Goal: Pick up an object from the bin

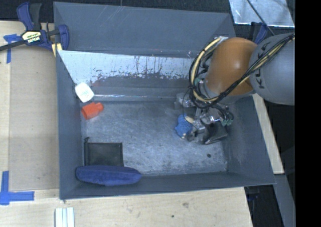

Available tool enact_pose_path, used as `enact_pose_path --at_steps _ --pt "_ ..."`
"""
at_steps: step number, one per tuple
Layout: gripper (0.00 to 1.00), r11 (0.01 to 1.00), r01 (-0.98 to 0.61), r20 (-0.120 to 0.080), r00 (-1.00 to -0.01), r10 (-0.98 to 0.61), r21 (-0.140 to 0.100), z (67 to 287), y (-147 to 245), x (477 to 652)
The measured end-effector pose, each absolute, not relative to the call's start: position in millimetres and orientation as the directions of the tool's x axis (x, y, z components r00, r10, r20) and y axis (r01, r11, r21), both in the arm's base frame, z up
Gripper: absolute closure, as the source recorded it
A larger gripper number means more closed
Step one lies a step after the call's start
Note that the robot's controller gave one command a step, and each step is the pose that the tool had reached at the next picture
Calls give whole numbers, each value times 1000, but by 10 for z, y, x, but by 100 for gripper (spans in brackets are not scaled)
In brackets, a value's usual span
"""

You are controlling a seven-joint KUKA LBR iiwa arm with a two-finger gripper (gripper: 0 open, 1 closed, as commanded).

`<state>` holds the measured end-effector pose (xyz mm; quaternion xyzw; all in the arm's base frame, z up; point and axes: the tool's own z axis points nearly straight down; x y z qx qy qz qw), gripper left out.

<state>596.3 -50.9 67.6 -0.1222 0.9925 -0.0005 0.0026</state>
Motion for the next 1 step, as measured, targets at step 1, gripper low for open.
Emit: enact_pose_path --at_steps 1 --pt "0 971 -239 -7 -971 -239 -2 680 -513 5970"
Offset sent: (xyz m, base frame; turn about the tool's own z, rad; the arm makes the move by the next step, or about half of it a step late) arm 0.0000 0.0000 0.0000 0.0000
